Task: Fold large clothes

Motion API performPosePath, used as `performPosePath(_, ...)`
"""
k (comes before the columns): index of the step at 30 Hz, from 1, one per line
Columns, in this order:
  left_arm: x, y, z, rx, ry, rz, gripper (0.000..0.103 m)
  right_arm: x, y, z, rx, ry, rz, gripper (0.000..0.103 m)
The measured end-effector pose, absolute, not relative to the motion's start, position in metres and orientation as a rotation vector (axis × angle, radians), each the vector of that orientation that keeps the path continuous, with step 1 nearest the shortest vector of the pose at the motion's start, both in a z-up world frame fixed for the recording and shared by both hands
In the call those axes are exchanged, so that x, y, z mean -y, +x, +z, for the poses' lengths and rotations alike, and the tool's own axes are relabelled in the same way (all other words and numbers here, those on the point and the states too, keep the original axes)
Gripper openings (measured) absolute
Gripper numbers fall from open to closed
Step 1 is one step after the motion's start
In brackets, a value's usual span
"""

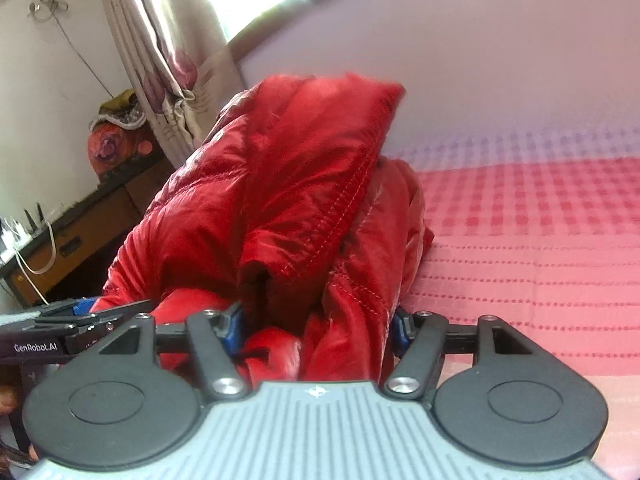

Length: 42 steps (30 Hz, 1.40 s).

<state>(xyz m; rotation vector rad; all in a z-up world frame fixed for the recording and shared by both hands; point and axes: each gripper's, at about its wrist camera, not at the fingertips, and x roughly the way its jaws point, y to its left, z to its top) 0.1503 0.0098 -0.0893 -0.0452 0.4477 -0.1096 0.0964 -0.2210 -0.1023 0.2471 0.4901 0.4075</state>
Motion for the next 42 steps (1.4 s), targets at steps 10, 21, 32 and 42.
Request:
performPosePath(10,0.005,0.133,-0.081,-0.382,0.065,-0.028,0.103,0.218,0.061,-0.088,-0.396,0.176,0.352,0.074)
performPosePath(21,0.02,0.116,-0.076,-0.377,0.102,0.05,0.103,0.211,0.046,-0.088,-0.403,0.098,0.3,0.076)
performPosePath(32,0.034,0.088,-0.07,-0.369,0.144,0.11,0.103,0.214,0.04,-0.087,-0.429,0.111,0.271,0.08)
performPosePath(42,0.045,0.055,-0.067,-0.38,0.145,0.124,0.103,0.218,0.016,-0.08,-0.402,0.104,0.224,0.085)
